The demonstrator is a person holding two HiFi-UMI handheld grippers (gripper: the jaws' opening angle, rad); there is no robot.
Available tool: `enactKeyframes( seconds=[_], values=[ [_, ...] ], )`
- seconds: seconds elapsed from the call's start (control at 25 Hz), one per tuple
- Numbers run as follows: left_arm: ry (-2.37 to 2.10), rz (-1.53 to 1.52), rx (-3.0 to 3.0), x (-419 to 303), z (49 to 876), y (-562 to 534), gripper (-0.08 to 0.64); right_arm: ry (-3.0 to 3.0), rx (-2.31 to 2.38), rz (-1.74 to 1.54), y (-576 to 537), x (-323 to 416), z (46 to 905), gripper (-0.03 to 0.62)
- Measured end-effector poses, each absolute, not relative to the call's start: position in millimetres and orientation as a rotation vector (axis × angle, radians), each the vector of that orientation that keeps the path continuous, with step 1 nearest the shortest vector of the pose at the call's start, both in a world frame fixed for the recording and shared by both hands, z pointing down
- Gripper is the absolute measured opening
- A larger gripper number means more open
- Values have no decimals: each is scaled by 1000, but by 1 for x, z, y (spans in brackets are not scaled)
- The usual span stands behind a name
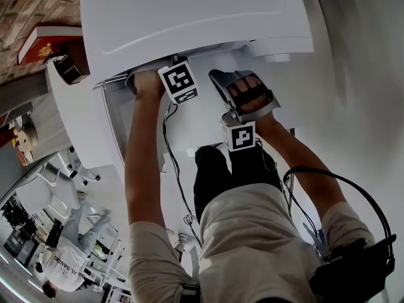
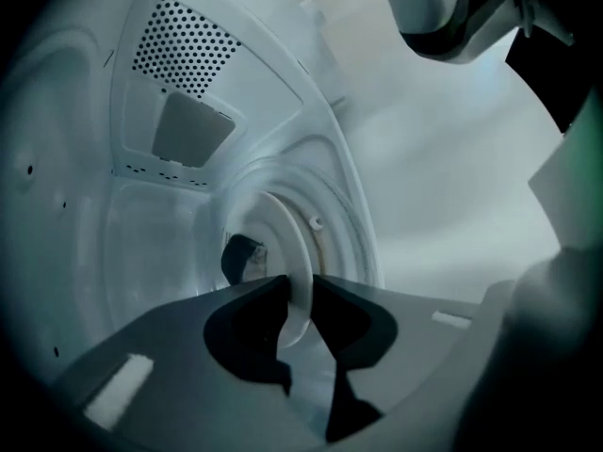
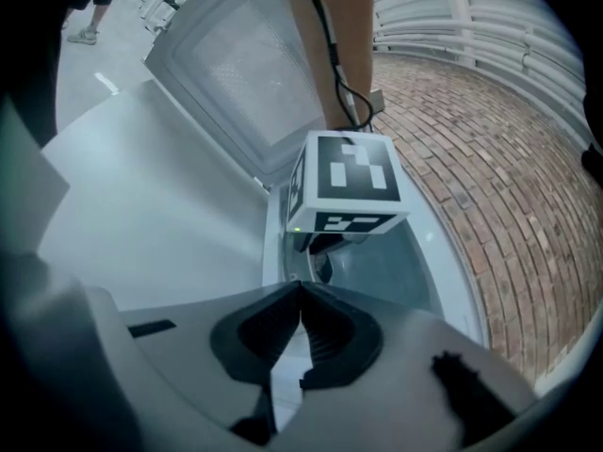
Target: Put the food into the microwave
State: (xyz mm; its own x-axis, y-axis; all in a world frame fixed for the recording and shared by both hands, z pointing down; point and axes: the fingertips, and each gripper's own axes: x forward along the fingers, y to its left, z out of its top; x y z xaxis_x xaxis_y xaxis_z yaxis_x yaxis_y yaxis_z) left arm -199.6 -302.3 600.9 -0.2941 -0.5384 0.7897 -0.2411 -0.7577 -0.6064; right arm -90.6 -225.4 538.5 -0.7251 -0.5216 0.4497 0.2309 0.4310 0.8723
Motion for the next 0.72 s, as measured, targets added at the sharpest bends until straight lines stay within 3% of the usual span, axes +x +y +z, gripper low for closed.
enactKeyframes(
  seconds=[0.36, 0.72],
  values=[
    [1006, -2189, -2015, -195, 603, -287, 119, -1969, 239, -1334, -225, -82, 541, 11],
    [1040, -2168, -2038, -186, 591, -280, 115, -1978, 231, -1333, -222, -80, 541, 11]
  ],
)
